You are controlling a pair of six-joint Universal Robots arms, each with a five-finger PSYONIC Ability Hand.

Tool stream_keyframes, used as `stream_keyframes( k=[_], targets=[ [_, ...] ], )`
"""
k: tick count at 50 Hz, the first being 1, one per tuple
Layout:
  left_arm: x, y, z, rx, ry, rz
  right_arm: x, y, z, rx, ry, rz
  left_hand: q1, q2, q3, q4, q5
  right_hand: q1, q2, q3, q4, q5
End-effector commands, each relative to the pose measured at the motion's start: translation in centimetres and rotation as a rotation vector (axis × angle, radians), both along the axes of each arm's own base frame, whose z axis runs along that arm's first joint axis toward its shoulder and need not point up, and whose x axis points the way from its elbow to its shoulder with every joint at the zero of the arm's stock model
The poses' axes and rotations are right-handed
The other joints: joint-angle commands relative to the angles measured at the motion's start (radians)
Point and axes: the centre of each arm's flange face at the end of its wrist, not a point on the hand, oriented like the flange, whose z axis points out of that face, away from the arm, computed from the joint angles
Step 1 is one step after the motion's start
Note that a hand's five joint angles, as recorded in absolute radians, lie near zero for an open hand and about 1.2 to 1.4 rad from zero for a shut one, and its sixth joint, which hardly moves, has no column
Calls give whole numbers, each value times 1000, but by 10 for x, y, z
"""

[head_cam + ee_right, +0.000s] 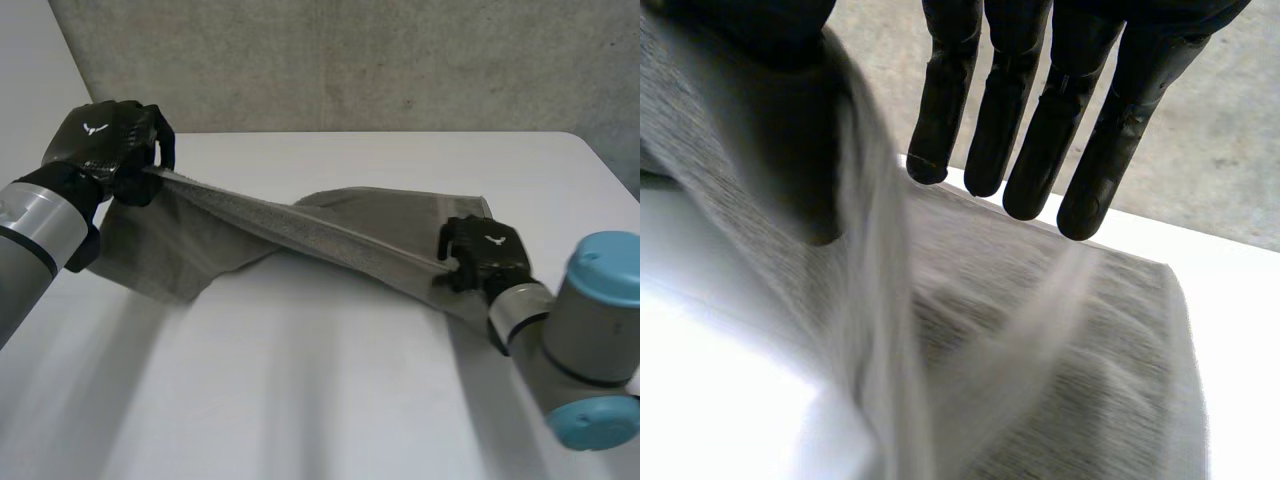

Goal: Fold the laundry

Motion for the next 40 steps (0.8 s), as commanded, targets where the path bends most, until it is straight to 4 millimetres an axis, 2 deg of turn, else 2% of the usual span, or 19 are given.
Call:
stream_keyframes(
  k=[1, 5, 10, 13, 15, 16, 18, 21, 23, 24, 25, 26, 27, 28, 29, 31, 35, 36, 40],
  targets=[
    [3, 0, -6, 28, 13, 7, -20, -2, -28, 116, 4, 67, 213, 180, 182, 178, 200, 2, 7, 5, 3, 12],
    [3, 1, -10, 40, 10, 5, -15, 11, -44, 184, -6, 146, 213, 180, 182, 178, 200, -1, 4, 2, 0, 9],
    [3, 2, -15, 55, 4, 2, -14, 14, -40, 201, -3, 155, 213, 180, 182, 178, 200, 8, 12, 10, 9, 17],
    [3, 3, -18, 63, 1, -1, -17, 13, -32, 196, -2, 147, 213, 180, 182, 178, 200, 114, 118, 116, 114, 123],
    [3, 4, -20, 67, -2, -1, -24, 9, -21, 170, -9, 126, 213, 180, 182, 178, 200, 347, 352, 350, 348, 357],
    [3, 4, -20, 69, -5, 1, -24, 9, -21, 170, -9, 126, 213, 180, 182, 178, 200, 349, 353, 351, 349, 358],
    [4, 5, -22, 74, -8, 2, -43, -2, -10, 131, -4, 72, 213, 180, 182, 178, 200, 550, 554, 552, 550, 559],
    [6, 4, -26, 85, -13, 10, -55, -9, -2, 105, 4, 41, 213, 180, 182, 178, 200, 550, 554, 552, 551, 559],
    [12, 3, -32, 104, -17, 27, -72, -15, 13, 41, 34, 16, 213, 180, 182, 178, 200, 550, 554, 552, 551, 559],
    [12, 3, -32, 104, -17, 27, -72, -15, 13, 41, 34, 16, 213, 180, 182, 178, 200, 550, 554, 552, 551, 559],
    [14, 4, -35, 116, -19, 31, -75, -16, 25, -6, 53, 24, 213, 180, 182, 178, 200, 550, 554, 552, 551, 559],
    [14, 4, -35, 116, -19, 32, -76, -14, 41, -66, 73, 44, 213, 180, 182, 178, 200, 550, 554, 552, 551, 559],
    [15, 6, -38, 128, -24, 31, -76, -14, 41, -66, 73, 44, 213, 180, 182, 178, 200, 550, 554, 552, 551, 559],
    [15, 9, -41, 136, -32, 30, -76, -11, 57, -116, 96, 69, 213, 180, 182, 178, 200, 550, 554, 552, 551, 559],
    [15, 9, -41, 136, -32, 30, -77, -11, 58, -117, 96, 69, 213, 180, 182, 178, 200, 550, 554, 552, 551, 559],
    [15, 12, -45, 144, -42, 23, -78, 0, 77, -138, 150, 124, 213, 180, 182, 178, 200, 550, 554, 552, 551, 559],
    [13, 27, -59, 162, -142, -28, -81, 9, 93, -136, 245, 184, 213, 180, 182, 178, 200, 550, 554, 552, 551, 559],
    [13, 27, -59, 162, -142, -28, -84, 14, 99, -133, 305, 212, 213, 180, 182, 178, 200, 550, 554, 552, 551, 559],
    [15, 50, -69, 198, -290, -78, -98, 25, 116, -124, 539, 249, 213, 180, 182, 178, 200, 550, 554, 552, 551, 559]
  ],
)
